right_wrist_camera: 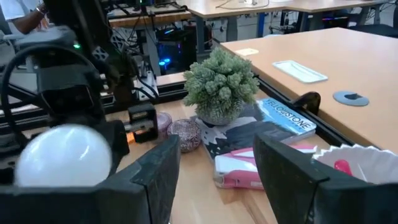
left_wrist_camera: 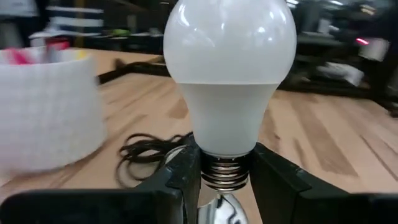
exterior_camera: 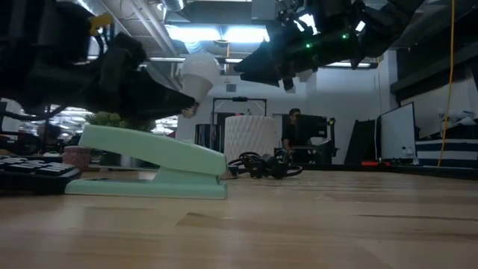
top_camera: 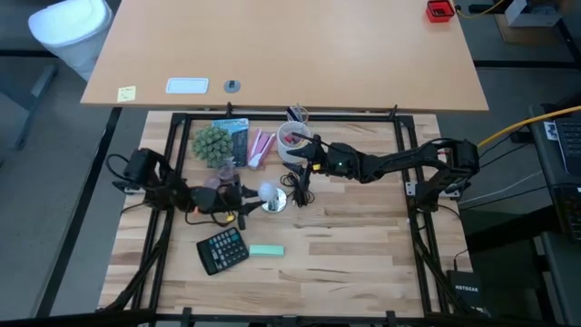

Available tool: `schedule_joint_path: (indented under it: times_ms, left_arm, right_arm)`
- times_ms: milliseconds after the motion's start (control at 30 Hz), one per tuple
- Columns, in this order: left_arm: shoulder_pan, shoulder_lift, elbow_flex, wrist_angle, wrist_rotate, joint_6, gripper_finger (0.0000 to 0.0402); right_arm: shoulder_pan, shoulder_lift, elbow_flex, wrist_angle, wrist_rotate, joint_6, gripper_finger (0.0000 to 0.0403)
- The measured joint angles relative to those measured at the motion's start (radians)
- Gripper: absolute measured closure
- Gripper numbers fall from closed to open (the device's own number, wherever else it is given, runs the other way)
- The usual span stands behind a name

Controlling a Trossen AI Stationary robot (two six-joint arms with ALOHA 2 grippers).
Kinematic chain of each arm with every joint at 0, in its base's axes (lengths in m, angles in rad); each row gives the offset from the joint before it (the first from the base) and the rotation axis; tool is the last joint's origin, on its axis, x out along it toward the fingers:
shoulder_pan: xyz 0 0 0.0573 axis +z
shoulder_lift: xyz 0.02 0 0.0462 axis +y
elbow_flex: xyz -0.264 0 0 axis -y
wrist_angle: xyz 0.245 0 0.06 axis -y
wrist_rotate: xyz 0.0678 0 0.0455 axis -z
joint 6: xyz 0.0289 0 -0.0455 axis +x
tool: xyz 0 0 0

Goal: Screw lightbulb
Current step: Insert the lightbulb into the lamp

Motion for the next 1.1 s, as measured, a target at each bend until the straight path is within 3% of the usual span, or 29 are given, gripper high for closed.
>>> schedule_joint_path:
  times_ms: [133,467,1100]
  left_arm:
    - [0.092,0.004,0.017,0.002,0.169,0.079,0.0292]
    - [0.245,0.017,0.041,0.005,0.371,0.073,0.0292]
    - [0.237,0.144,0.104,0.011,0.393,0.026,0.0288]
  right_arm:
    - [0.0,0.003,0.0,0.005,-0.003,0.0,0.0194]
    - [0.001,0.003,0.0,0.06,-0.076,-0.001,0.0194]
    - [0.001,0.003,0.001,0.05,-0.095,0.021,0.0194]
